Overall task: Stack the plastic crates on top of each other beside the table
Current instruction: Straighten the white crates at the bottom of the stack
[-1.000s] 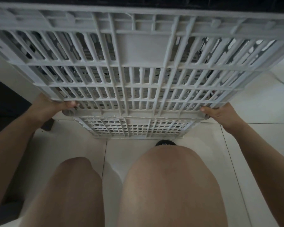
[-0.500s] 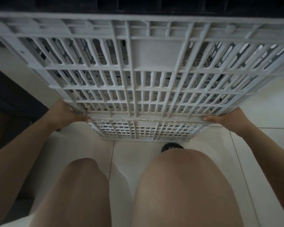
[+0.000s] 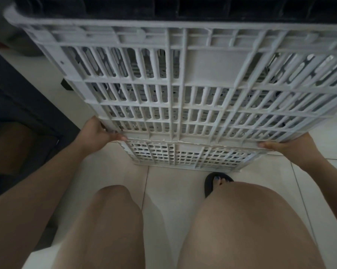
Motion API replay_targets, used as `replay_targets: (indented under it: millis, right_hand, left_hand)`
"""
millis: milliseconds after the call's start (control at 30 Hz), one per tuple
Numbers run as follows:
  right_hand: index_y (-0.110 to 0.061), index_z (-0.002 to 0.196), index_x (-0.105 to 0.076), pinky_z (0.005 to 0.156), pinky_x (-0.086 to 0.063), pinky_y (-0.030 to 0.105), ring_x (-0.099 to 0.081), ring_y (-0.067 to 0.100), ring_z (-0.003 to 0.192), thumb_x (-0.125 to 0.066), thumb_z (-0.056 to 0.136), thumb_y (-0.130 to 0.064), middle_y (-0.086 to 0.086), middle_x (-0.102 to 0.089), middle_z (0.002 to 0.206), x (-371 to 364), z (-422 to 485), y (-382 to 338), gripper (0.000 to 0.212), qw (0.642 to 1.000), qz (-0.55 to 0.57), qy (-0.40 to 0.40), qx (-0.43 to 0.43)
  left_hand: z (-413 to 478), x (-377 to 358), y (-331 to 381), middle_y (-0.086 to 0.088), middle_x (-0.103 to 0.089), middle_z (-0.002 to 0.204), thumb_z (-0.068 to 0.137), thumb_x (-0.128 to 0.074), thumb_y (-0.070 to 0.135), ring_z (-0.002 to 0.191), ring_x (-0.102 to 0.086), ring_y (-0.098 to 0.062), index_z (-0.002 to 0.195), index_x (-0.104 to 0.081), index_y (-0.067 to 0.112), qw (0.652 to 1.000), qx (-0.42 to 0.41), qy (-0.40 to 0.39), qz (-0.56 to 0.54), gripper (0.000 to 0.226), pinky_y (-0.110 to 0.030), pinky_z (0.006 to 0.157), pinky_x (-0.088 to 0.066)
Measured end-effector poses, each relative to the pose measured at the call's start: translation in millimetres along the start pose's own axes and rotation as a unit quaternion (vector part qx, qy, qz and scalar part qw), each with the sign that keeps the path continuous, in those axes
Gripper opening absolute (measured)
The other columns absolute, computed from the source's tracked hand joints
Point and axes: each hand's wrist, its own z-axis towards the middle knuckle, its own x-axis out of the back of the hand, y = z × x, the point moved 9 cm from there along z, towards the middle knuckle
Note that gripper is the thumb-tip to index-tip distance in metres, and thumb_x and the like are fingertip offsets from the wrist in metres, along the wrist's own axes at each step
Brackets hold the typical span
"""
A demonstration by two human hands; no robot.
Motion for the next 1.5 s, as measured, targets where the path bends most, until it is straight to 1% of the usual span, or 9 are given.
replay_targets:
  millis: [200, 467, 700, 1000, 1100, 1233, 1333, 1433, 1500]
  right_hand:
    - [-0.032, 0.098, -0.069, 0.079, -0.058, 0.037, -0.070, 0.011, 0.094, -0.085, 0.020, -0.071, -0.017, -0.075, 0.091, 0.4, 8.7, 7.9, 0.089, 1.000, 0.007, -0.014, -0.018]
    - [-0.030, 0.101, -0.069, 0.057, -0.055, 0.017, -0.071, 0.001, 0.083, -0.090, 0.031, -0.055, -0.019, -0.075, 0.089, -8.5, 8.1, -7.8, 0.076, 0.997, 0.053, -0.059, -0.003]
    - [-0.015, 0.107, -0.069, 0.060, -0.059, 0.019, -0.070, 0.016, 0.091, -0.090, 0.057, -0.012, -0.002, -0.074, 0.097, -6.9, 12.7, 5.2, 0.055, 0.998, 0.026, -0.036, -0.032]
    - [-0.019, 0.111, -0.066, 0.055, -0.054, 0.013, -0.068, 0.000, 0.084, -0.088, 0.060, -0.006, -0.011, -0.070, 0.096, -5.5, 9.0, 1.8, 0.056, 0.998, 0.048, -0.015, -0.036]
    - [-0.024, 0.110, -0.065, 0.062, -0.056, 0.015, -0.067, -0.003, 0.094, -0.085, 0.062, -0.003, -0.018, -0.073, 0.092, -7.8, 4.0, -8.0, 0.056, 0.998, 0.050, -0.042, -0.020]
    - [-0.014, 0.138, -0.044, 0.097, -0.048, 0.027, -0.061, 0.000, 0.106, -0.087, 0.060, -0.002, -0.007, -0.060, 0.124, -8.4, -11.6, -5.8, 0.091, 0.999, 0.017, -0.029, -0.024]
    - [-0.018, 0.144, -0.030, 0.099, -0.039, 0.028, -0.048, 0.009, 0.116, -0.088, 0.061, -0.003, -0.010, -0.048, 0.127, -8.6, -23.7, -1.5, 0.102, 0.999, 0.010, 0.033, -0.031]
    - [-0.018, 0.140, -0.037, 0.097, -0.041, 0.028, -0.050, 0.010, 0.114, -0.089, 0.060, -0.006, -0.008, -0.052, 0.124, -4.7, -24.4, -0.9, 0.096, 0.997, 0.004, 0.071, -0.026]
    - [-0.018, 0.138, -0.040, 0.096, -0.041, 0.028, -0.051, 0.010, 0.111, -0.090, 0.059, -0.010, -0.010, -0.053, 0.121, -4.0, -24.4, -0.9, 0.093, 0.997, -0.009, 0.076, -0.032]
  left_hand:
    - [-0.2, 5.8, 4.4, 0.000, -0.059, 0.055, 0.068, -0.083, 0.014, 0.051, -0.045, -0.001, 0.060, -0.052, 0.022, 0.999, 0.015, 0.025, -0.036, 0.034, -0.041, 0.081, -0.051]
    - [12.3, 2.7, 2.5, 0.029, -0.061, 0.047, 0.068, -0.082, 0.026, 0.046, -0.055, 0.018, 0.072, -0.068, 0.023, 0.999, 0.003, -0.028, -0.026, 0.015, -0.006, 0.050, -0.037]
    - [12.5, 1.1, 0.8, 0.020, -0.055, 0.038, 0.073, -0.080, 0.024, 0.038, -0.050, 0.012, 0.070, -0.068, 0.008, 1.000, -0.003, -0.021, -0.023, 0.020, -0.015, 0.050, -0.032]
    - [23.1, 2.9, -8.1, 0.022, -0.070, 0.058, 0.066, -0.084, 0.018, 0.062, -0.066, 0.004, 0.075, -0.073, 0.012, 0.999, -0.005, -0.028, -0.045, 0.015, -0.020, 0.065, -0.045]
    - [19.4, -1.4, -12.3, 0.008, -0.070, 0.061, 0.067, -0.084, 0.019, 0.062, -0.064, 0.000, 0.077, -0.068, 0.008, 0.998, -0.032, -0.033, -0.038, 0.021, -0.019, 0.065, -0.043]
    - [18.2, -14.2, -32.2, 0.008, -0.043, 0.075, 0.053, -0.091, 0.027, 0.069, -0.046, -0.007, 0.094, -0.045, 0.010, 0.999, -0.008, -0.030, 0.024, 0.064, -0.020, 0.059, -0.037]
    - [18.0, -14.1, -33.0, -0.001, -0.045, 0.070, 0.053, -0.090, 0.030, 0.078, -0.059, -0.023, 0.089, -0.043, 0.007, 1.000, 0.007, 0.014, 0.027, 0.064, -0.024, 0.055, -0.042]
    - [16.9, -8.7, -25.9, -0.030, -0.056, 0.086, 0.051, -0.092, 0.030, 0.098, -0.058, -0.042, 0.076, -0.040, 0.013, 0.999, 0.006, 0.033, 0.017, 0.060, -0.052, 0.078, -0.051]
    - [13.8, -5.3, -25.5, -0.020, -0.055, 0.075, 0.050, -0.092, 0.030, 0.101, -0.058, -0.043, 0.079, -0.042, 0.013, 0.999, 0.017, 0.037, 0.019, 0.061, -0.048, 0.077, -0.052]
